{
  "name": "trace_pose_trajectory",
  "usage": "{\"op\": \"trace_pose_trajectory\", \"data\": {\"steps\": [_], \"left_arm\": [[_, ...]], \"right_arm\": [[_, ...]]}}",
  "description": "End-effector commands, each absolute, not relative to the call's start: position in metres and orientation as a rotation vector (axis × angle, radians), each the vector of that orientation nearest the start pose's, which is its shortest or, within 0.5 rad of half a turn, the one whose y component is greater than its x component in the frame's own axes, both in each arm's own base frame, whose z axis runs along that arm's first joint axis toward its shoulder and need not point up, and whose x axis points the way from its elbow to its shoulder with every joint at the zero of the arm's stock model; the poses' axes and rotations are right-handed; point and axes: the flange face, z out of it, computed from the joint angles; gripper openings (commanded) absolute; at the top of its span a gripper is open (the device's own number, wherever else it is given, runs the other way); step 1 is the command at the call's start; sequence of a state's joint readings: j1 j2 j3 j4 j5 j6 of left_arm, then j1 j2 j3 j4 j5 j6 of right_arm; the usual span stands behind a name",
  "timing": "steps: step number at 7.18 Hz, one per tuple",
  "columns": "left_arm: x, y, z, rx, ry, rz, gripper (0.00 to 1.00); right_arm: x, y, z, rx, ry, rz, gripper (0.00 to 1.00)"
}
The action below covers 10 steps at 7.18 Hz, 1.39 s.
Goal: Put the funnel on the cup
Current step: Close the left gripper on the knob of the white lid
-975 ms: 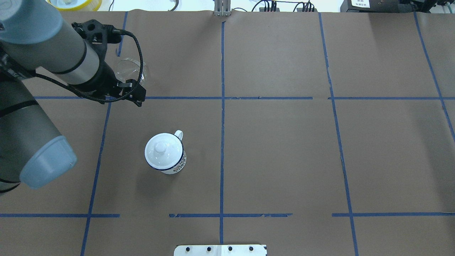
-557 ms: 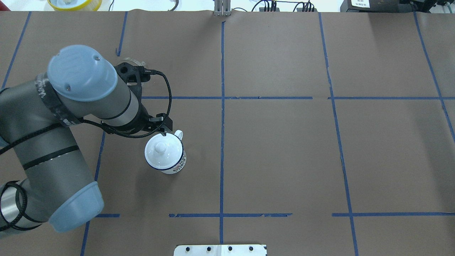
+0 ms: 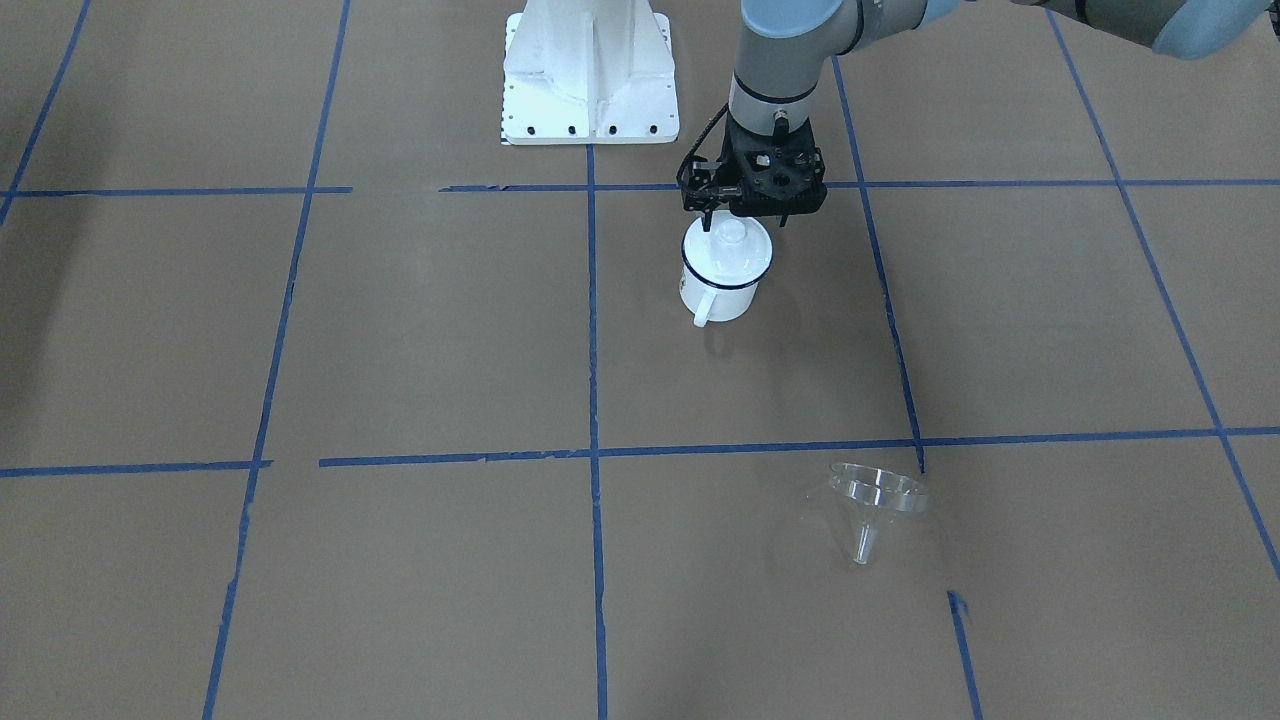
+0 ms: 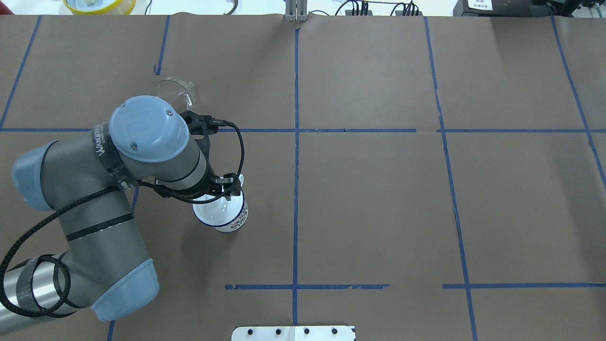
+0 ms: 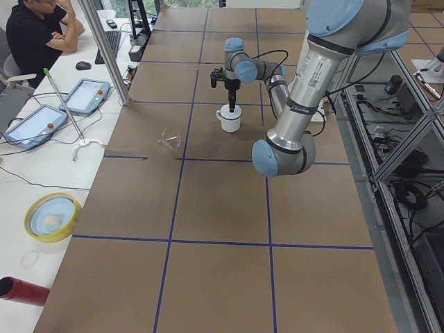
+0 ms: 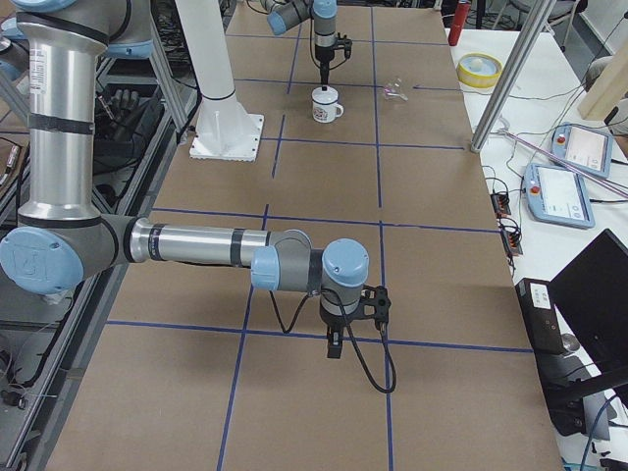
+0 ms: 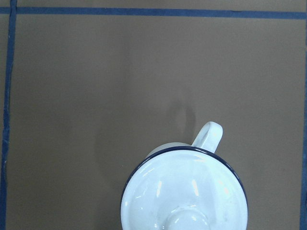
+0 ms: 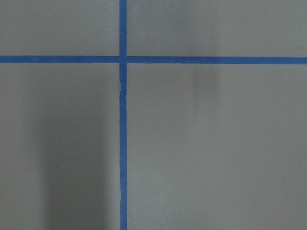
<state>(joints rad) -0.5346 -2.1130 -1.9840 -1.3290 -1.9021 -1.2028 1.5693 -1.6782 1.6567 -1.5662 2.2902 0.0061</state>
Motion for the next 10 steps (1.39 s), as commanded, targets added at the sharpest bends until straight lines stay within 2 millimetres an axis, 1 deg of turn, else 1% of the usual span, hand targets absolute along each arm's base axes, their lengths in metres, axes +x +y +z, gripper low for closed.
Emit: {"op": "trace_pose_trajectory", "data": {"steps": [1,2,4,5,6,8,9,10], "left_arm": [[0.453,-0.384,0.212,0.024,0.786,-0.036,0.76],[0.454,-0.383,0.211,0.026,0.793,-0.032,0.71],[0.462,-0.387,0.219,0.029,0.798,-0.031,0.64],[0.461,-0.387,0.216,0.033,0.806,-0.029,0.60],[0.459,-0.386,0.214,0.033,0.813,-0.029,0.51],[0.455,-0.384,0.210,0.036,0.819,-0.031,0.24],[0.454,-0.385,0.213,0.034,0.816,-0.034,0.05],[0.444,-0.382,0.206,0.042,0.827,-0.035,0.00]], "right_arm": [[0.067,-0.445,0.670,-0.019,-0.719,0.010,1.00],[0.067,-0.445,0.670,-0.019,-0.719,0.010,1.00],[0.067,-0.445,0.670,-0.019,-0.719,0.010,1.00],[0.067,-0.445,0.670,-0.019,-0.719,0.010,1.00],[0.067,-0.445,0.670,-0.019,-0.719,0.010,1.00],[0.067,-0.445,0.670,-0.019,-0.719,0.010,1.00],[0.067,-0.445,0.670,-0.019,-0.719,0.010,1.00],[0.067,-0.445,0.670,-0.019,-0.719,0.010,1.00]]}}
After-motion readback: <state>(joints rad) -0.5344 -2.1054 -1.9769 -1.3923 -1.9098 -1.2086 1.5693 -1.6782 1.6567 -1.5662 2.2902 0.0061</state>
